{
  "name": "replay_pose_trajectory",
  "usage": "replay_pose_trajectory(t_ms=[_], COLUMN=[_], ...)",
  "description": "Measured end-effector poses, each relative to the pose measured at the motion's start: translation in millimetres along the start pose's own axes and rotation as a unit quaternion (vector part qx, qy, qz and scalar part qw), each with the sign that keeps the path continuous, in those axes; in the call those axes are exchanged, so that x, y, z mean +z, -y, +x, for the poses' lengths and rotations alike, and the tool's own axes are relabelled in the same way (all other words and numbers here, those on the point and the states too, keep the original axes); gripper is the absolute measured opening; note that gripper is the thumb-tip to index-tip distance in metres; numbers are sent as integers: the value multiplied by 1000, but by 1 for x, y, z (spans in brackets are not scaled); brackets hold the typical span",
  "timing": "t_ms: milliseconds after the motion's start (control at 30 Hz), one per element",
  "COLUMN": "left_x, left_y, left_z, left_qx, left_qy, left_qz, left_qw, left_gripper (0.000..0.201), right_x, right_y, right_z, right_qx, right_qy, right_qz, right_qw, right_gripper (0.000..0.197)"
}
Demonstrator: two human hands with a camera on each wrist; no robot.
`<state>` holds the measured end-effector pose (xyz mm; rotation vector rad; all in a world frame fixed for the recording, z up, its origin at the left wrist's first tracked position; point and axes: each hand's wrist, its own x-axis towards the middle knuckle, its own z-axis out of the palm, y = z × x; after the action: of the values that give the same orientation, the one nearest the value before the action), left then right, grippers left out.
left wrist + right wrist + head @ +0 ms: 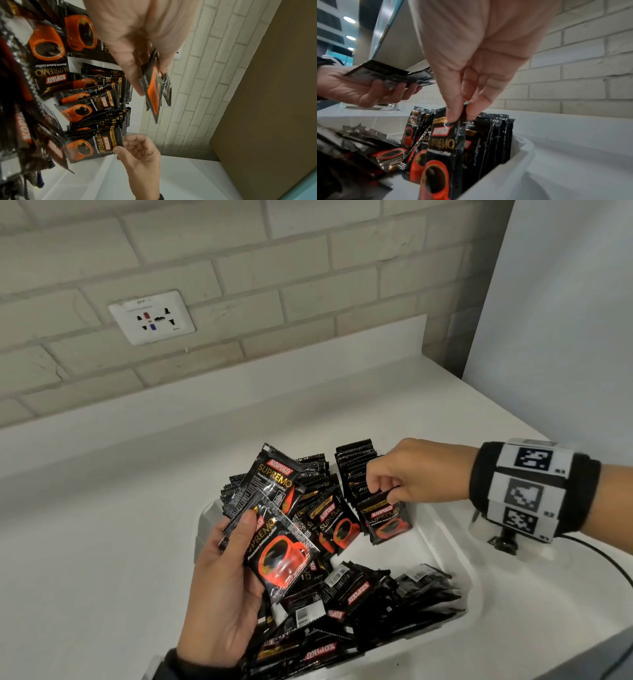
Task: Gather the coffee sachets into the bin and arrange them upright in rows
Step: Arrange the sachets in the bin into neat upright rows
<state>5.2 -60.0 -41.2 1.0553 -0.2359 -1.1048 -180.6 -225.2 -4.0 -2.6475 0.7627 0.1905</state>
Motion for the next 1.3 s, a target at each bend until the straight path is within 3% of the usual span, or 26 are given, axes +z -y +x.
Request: replay_pose_trajectory(t_ms=[533,800,933,1000,1100,1167,1300], left_x=[1,0,4,11,25,36,57], left_y=[4,3,5,5,3,2,2], left_z=[1,-1,2,3,5,5,1], left_qx=[3,1,2,12,43,69,99], left_qy=[11,2,-10,-21,-32,-21,-19], left_qz=[20,16,18,14,5,2,-5], left_qw=[1000,1000,1000,1000,999,997,995], left_gripper=[21,36,56,59,45,41,58], right_x=[8,6,-6,-12,-17,-13,3], right_y=[-1,-1,6,12,31,46,60], right_z=[0,-1,-5,-9,-13,-14,-7], right_qx=[-15,4,13,15,14,28,55], right_qy=[-16,-13,-58,-100,-136,-112,-60], right_qz=[-98,-136,-162,-119,67,185,356], right_qw=[995,991,985,988,988,976,931], right_gripper=[30,39,40,35,29,31,25])
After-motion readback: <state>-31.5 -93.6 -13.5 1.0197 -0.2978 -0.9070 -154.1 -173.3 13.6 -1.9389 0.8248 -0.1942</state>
